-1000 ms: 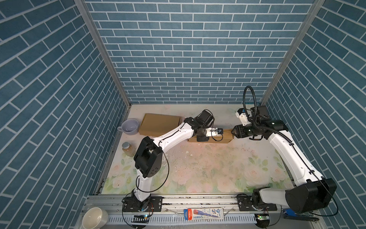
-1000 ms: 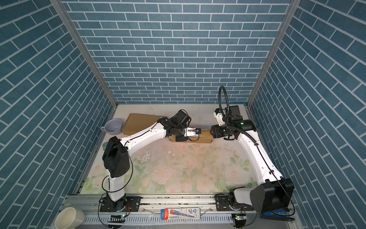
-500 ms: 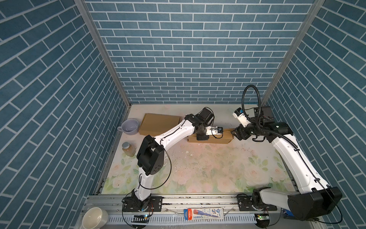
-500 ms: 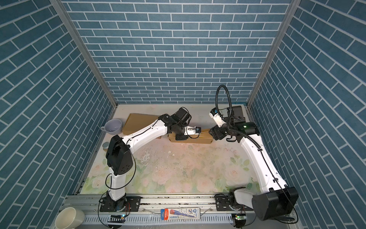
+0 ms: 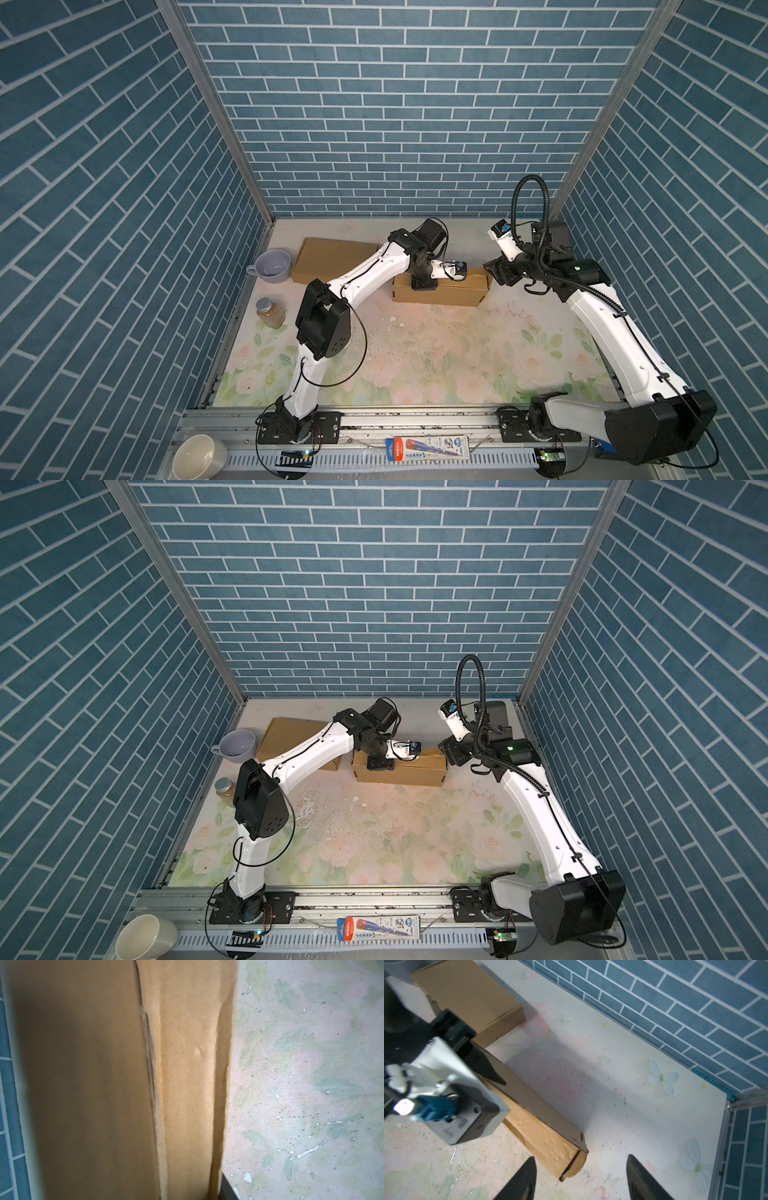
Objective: Fold the paper box
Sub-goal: 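Push the box's end flap inward with the right gripper while the left holds the box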
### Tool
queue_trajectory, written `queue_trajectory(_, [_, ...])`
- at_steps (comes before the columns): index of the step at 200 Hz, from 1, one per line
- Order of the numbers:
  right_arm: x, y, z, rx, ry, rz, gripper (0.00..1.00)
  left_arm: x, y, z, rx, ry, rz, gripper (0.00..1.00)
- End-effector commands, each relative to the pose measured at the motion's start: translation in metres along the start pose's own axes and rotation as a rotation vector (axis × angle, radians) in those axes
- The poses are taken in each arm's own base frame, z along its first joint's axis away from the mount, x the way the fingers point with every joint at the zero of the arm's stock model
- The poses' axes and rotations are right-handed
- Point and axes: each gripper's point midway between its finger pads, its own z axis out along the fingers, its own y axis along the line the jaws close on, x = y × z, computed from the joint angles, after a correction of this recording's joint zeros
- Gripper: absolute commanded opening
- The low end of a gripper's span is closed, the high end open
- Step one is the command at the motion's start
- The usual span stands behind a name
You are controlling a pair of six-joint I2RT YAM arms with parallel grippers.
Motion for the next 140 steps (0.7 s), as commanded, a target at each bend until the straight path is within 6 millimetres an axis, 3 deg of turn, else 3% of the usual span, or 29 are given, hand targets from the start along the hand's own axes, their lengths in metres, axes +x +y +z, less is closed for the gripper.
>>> queue_trajectory(1, [0.013,-0.007,-0.008,0.066,0.018,0.223,0.63,0.037,-0.047,0.028,0.21,0.128,-0.048,0.23])
queue_trajectory(33, [0.04,0.003,-0.01,0.052,0.141,0.398,0.57,0.037,-0.046,0.029,0.209,0.128,-0.049,0.23])
queue_trajectory(76, [0.069,0.017,0.002,0.016,0.238,0.55,0.51,0.039,-0.045,0.03,0.204,0.135,-0.05,0.24])
queue_trajectory(99, [0.074,0.013,0.01,0.037,0.256,0.552,0.47,0.039,-0.045,0.03,0.202,0.133,-0.048,0.24])
queue_trajectory(140, [0.063,0.009,0.024,0.033,0.241,0.556,0.39,0.038,-0.045,0.031,0.203,0.132,-0.05,0.24])
